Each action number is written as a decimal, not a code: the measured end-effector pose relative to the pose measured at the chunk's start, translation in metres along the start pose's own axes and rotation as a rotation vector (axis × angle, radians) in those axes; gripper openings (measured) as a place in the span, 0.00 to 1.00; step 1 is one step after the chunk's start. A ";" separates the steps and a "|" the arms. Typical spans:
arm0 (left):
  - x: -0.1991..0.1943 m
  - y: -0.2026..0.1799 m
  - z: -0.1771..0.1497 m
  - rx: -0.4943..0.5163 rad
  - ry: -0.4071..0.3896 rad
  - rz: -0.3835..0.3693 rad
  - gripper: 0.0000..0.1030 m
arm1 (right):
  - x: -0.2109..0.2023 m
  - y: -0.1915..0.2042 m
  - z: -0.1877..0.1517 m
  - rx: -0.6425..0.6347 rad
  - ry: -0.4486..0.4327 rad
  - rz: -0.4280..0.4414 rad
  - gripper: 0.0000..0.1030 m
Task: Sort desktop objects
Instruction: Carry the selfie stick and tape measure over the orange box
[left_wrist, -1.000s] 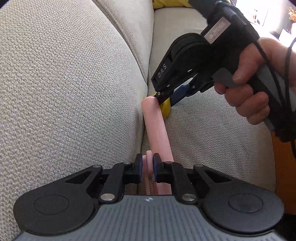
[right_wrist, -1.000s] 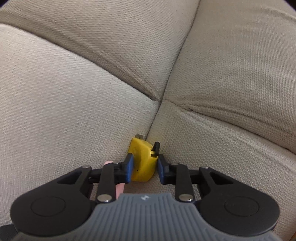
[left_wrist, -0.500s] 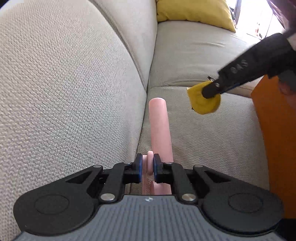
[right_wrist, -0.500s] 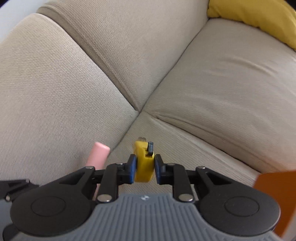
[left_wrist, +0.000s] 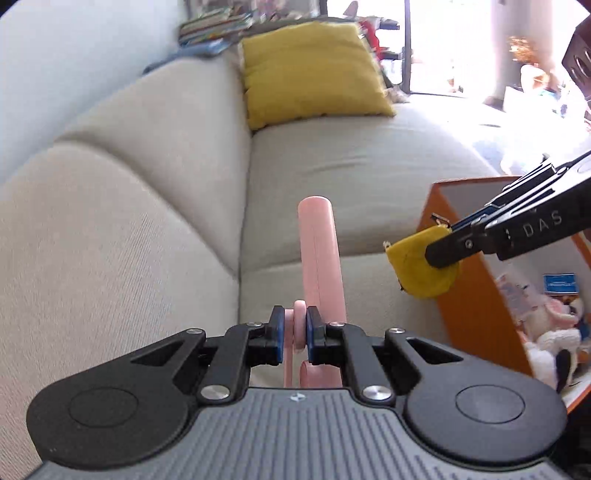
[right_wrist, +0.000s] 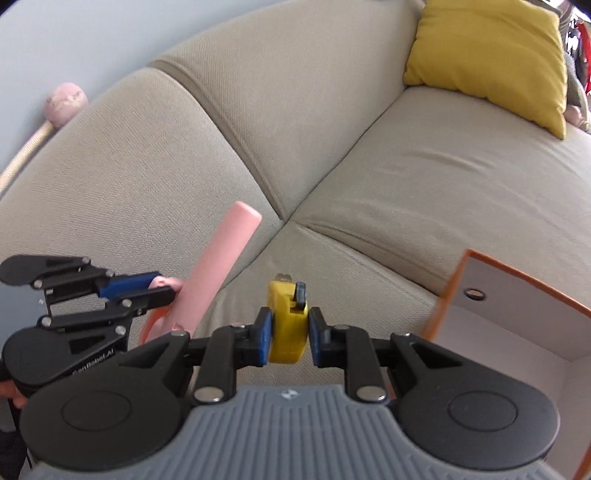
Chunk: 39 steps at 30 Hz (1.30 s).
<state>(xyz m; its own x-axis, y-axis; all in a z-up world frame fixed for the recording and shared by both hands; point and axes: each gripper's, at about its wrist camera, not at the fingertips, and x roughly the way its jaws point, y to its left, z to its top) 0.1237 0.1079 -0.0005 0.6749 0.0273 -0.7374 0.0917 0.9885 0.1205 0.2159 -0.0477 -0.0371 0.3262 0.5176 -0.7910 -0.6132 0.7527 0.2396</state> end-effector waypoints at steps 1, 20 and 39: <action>-0.004 -0.007 0.006 0.022 -0.017 -0.007 0.12 | -0.016 -0.003 -0.004 0.004 -0.010 -0.003 0.21; 0.015 -0.163 0.061 0.468 -0.171 -0.108 0.12 | -0.124 -0.106 -0.088 0.231 -0.107 -0.170 0.21; 0.109 -0.270 0.050 1.083 -0.140 -0.104 0.06 | -0.108 -0.164 -0.109 0.325 -0.075 -0.122 0.21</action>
<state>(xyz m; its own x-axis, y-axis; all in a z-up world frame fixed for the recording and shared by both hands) 0.2093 -0.1632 -0.0807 0.6973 -0.1340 -0.7041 0.7017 0.3280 0.6325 0.2027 -0.2712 -0.0520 0.4423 0.4351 -0.7842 -0.3092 0.8948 0.3220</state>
